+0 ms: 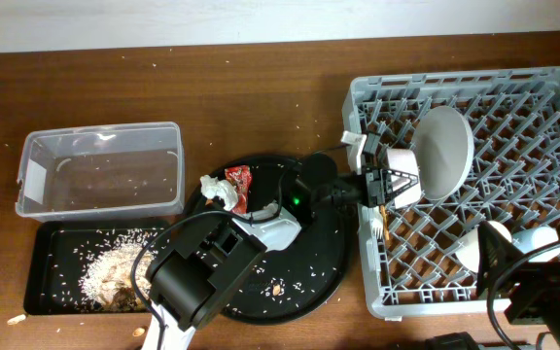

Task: Sort waste into correct bins and load items into the dishwasher rack
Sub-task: 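Hand the pink bowl to the right gripper and place it in the rack, then grasp the red wrapper with the left gripper and drop it in the clear bin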

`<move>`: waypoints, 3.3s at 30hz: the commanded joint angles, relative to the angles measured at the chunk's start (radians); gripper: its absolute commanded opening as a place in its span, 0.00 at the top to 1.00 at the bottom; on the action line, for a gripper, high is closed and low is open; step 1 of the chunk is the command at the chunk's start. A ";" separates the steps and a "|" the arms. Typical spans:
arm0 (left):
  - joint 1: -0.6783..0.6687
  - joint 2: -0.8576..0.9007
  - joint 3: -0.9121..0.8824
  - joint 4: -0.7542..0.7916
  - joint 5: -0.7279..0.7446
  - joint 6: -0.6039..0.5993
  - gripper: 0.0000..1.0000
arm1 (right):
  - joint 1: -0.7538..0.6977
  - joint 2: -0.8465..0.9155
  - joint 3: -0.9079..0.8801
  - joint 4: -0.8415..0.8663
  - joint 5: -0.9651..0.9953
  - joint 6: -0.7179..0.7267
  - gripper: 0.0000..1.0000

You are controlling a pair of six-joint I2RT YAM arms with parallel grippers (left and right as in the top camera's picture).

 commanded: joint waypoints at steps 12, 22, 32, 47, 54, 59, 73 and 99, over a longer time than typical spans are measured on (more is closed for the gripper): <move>0.260 -0.030 0.024 -0.082 0.204 -0.020 0.01 | 0.005 -0.002 0.005 -0.007 0.002 0.005 0.01; 0.343 -0.414 0.031 -1.255 -0.151 0.545 0.01 | 0.005 -0.002 0.005 -0.008 -0.014 0.005 0.01; 0.319 -0.515 0.005 -1.735 -0.722 0.808 0.30 | 0.005 -0.002 0.003 -0.048 -0.085 0.005 0.01; 0.294 -0.290 -0.004 -1.609 -0.739 0.815 0.96 | 0.005 -0.002 0.003 -0.075 -0.085 0.005 0.01; 0.294 -0.386 0.151 -1.890 -0.669 0.819 1.00 | 0.005 -0.002 0.003 -0.086 -0.085 0.005 0.01; 0.326 -0.561 0.211 -2.008 -0.750 0.818 1.00 | 0.005 -0.002 0.003 -0.086 -0.085 0.005 0.01; 0.186 -0.497 -0.055 -1.864 -0.837 0.813 0.63 | 0.005 -0.002 0.003 -0.110 -0.085 0.005 0.01; 0.473 -0.764 0.092 -1.926 -0.880 0.742 1.00 | 0.005 -0.002 0.003 -0.130 -0.085 0.005 0.01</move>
